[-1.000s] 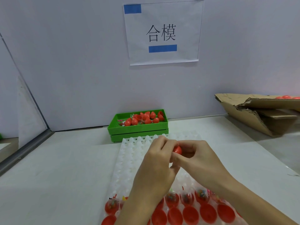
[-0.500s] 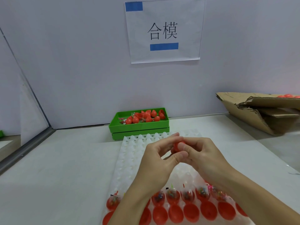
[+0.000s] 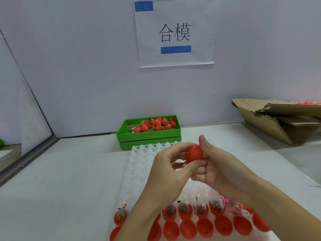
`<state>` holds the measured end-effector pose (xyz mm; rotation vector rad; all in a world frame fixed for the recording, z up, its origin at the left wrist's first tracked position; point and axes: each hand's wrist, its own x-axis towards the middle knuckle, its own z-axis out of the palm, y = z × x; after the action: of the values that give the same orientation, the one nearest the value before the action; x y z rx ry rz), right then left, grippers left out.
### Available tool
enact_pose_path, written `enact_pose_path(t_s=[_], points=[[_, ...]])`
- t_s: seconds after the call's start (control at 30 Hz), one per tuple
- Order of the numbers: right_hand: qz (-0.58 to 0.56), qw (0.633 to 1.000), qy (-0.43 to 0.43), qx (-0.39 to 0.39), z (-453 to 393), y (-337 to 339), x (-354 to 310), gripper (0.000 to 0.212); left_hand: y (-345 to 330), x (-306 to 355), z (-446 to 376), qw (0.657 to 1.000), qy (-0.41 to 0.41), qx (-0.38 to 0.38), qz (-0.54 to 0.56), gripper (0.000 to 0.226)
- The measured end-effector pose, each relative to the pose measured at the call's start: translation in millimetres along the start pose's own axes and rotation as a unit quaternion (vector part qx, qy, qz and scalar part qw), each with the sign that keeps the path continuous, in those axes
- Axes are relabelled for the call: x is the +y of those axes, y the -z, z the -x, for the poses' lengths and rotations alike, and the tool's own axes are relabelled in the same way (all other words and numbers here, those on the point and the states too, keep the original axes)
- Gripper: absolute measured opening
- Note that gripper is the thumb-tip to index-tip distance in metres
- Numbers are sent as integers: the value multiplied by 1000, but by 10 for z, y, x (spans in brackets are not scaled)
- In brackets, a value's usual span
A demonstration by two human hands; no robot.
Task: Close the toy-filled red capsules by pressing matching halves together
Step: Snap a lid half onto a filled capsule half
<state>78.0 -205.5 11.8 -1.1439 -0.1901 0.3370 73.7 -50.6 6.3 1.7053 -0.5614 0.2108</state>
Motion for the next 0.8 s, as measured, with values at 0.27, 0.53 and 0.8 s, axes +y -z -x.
enact_pose_path(t_s=[0.27, 0.53, 0.8], points=[[5, 999, -34, 11, -7, 6, -3, 74, 3, -74, -36, 997, 32, 43, 60, 22], [385, 860, 284, 175, 17, 19, 82, 31, 35, -89, -75, 947, 133, 80, 281, 45], [438, 844, 294, 97, 47, -10, 108, 57, -10, -82, -50, 945, 145, -17, 293, 52]])
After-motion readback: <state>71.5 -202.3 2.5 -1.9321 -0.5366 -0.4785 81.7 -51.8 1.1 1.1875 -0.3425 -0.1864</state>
